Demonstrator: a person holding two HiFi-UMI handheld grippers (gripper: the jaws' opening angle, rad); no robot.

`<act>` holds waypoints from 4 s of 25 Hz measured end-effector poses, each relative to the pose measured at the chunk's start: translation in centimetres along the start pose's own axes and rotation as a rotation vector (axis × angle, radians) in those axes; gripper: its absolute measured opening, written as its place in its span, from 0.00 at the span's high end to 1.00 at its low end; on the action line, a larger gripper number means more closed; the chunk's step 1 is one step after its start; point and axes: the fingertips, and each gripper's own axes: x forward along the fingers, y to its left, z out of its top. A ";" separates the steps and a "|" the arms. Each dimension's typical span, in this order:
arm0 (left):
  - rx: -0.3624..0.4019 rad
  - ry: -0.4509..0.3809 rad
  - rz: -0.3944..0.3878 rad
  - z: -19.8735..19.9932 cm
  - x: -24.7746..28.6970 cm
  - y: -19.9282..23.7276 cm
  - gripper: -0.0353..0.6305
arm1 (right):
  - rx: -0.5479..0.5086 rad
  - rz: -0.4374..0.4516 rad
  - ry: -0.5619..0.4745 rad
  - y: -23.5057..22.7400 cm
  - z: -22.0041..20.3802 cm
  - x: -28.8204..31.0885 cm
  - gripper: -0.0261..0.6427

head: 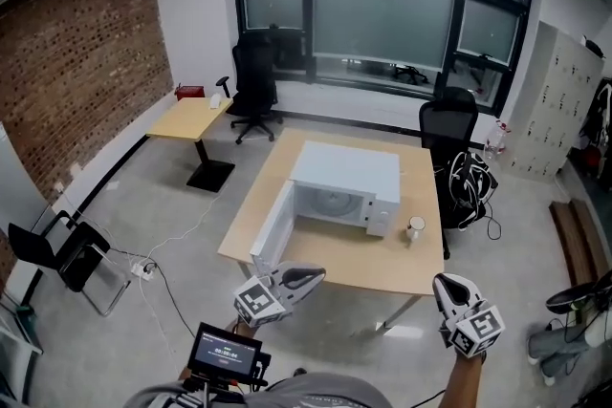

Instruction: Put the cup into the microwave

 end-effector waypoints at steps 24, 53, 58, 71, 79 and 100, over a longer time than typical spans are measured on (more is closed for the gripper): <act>-0.088 0.048 -0.009 -7.4 7.3 15.1 0.92 | 0.100 -0.035 0.083 -14.1 -8.0 19.1 0.93; -0.374 0.198 0.124 -21.1 17.7 24.3 0.91 | 0.275 -0.436 0.691 -36.1 -50.6 32.3 0.70; -0.387 0.238 0.121 -22.2 17.7 23.8 0.91 | 0.287 -0.487 0.661 -36.6 -51.3 32.7 0.84; -0.337 0.183 0.117 -22.8 15.6 23.4 0.91 | 0.344 -0.423 0.568 -32.7 -50.6 32.4 0.85; -0.309 0.146 0.110 -18.2 11.6 21.4 0.91 | 0.357 -0.408 0.536 -28.0 -44.0 29.3 0.85; -0.191 -0.002 0.064 -10.1 1.2 17.1 0.91 | 0.324 -0.154 0.362 -7.9 -25.6 31.4 0.85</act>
